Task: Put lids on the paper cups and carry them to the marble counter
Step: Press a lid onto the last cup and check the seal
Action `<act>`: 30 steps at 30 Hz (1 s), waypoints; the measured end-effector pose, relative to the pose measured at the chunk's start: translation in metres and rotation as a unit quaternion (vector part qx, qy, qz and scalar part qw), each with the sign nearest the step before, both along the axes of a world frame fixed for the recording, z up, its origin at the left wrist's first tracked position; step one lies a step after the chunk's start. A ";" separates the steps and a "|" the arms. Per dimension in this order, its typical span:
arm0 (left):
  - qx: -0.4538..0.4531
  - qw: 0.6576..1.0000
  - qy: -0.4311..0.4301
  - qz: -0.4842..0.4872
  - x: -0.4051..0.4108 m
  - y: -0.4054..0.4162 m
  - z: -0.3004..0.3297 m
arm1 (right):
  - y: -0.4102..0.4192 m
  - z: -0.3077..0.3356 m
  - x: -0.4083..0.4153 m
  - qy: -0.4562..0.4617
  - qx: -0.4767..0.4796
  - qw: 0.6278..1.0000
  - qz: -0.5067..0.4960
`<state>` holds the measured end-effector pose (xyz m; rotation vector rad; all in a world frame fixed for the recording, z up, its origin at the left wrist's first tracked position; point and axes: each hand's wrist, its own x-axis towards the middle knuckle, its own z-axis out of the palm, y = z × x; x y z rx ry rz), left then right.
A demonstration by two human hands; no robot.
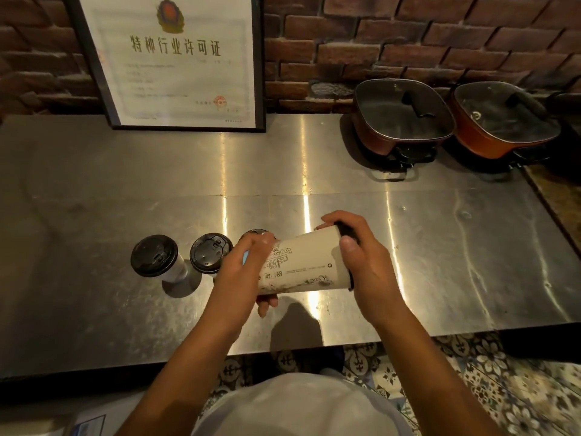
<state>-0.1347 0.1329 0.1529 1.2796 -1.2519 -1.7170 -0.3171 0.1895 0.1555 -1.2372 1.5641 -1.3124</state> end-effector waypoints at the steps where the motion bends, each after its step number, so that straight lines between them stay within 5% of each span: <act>1: -0.012 1.000 -0.010 0.001 -0.001 0.002 0.000 | -0.001 0.003 0.000 -0.019 0.027 0.999 -0.009; 4: -0.141 0.990 -0.022 -0.018 -0.001 0.008 0.002 | -0.005 0.012 -0.001 -0.164 0.109 0.979 -0.057; 7: -0.374 0.920 -0.095 -0.069 0.003 0.008 -0.001 | -0.005 0.016 -0.003 -0.308 0.186 0.931 -0.070; 9: -0.425 0.895 -0.115 -0.076 0.005 0.006 -0.005 | -0.002 0.013 -0.005 -0.342 0.231 0.909 -0.056; 12: -0.413 0.901 -0.117 -0.055 0.007 0.003 -0.009 | 0.000 0.008 -0.003 -0.346 0.239 0.906 -0.044; 15: -0.399 0.914 -0.074 -0.021 0.008 0.002 -0.012 | 0.004 -0.002 0.004 -0.260 0.114 0.957 -0.068; 19: -0.198 0.979 0.024 0.031 0.000 0.006 -0.002 | 0.012 -0.016 0.006 -0.074 -0.103 0.989 -0.076; 22: -0.074 0.997 0.015 0.015 -0.005 0.004 -0.001 | 0.011 -0.025 0.000 0.040 -0.126 0.989 -0.070; 26: -0.062 0.997 -0.043 -0.003 -0.005 0.003 -0.006 | 0.006 -0.019 -0.006 -0.027 0.002 0.998 -0.062; 30: -0.258 0.960 -0.086 -0.062 0.002 0.005 -0.013 | 0.002 -0.014 -0.006 -0.170 0.085 0.979 -0.079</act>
